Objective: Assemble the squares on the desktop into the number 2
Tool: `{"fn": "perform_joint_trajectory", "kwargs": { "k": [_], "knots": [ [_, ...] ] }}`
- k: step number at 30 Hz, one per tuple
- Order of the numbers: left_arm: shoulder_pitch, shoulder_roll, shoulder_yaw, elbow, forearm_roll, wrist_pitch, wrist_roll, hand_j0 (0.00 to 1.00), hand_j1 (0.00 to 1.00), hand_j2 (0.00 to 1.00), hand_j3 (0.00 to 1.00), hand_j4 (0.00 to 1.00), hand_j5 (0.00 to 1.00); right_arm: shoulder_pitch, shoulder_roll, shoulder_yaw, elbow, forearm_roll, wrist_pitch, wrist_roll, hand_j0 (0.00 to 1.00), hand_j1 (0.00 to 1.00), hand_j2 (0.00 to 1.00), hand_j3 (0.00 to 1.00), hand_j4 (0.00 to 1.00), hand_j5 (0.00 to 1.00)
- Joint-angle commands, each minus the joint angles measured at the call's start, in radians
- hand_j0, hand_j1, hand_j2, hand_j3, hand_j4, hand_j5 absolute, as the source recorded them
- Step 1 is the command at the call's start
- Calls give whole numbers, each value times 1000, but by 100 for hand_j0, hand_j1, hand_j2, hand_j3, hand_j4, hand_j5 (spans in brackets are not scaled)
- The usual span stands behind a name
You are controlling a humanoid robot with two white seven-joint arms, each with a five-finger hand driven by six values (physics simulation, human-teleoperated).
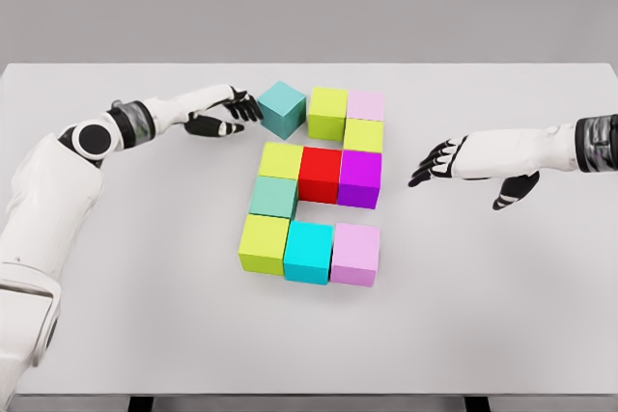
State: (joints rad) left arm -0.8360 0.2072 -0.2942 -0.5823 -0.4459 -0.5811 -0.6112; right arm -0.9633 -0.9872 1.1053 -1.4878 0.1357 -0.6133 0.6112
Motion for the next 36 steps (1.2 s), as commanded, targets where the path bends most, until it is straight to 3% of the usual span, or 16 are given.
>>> {"fn": "perform_joint_trajectory", "kwargs": {
  "k": [1, 17, 23, 29, 36],
  "knots": [
    [0, -6, 1, -4, 7, -5, 0, 56, 56, 56, 56, 56, 56, 0, -1, -1, 0, -5, 2, 0, 100, 100, 100, 100, 100, 100],
    [-11, -64, -16, 36, -4, 15, 0, 56, 56, 56, 56, 56, 56, -2, 2, -1, 0, -5, 2, 0, 100, 100, 100, 100, 100, 100],
    [-11, -48, -11, 35, -1, 17, 0, 57, 57, 57, 57, 57, 57, -2, 2, -1, 0, -5, 2, 0, 100, 100, 100, 100, 100, 100],
    [-14, 34, 3, 35, 4, 53, 0, 59, 59, 59, 59, 59, 59, -2, 2, -1, 0, -5, 2, 0, 100, 100, 100, 100, 100, 100],
    [-41, 3, -13, 50, -7, 87, 0, 57, 57, 57, 57, 57, 57, -2, 2, -1, 0, -5, 2, 0, 100, 100, 100, 100, 100, 100]
  ]
}}
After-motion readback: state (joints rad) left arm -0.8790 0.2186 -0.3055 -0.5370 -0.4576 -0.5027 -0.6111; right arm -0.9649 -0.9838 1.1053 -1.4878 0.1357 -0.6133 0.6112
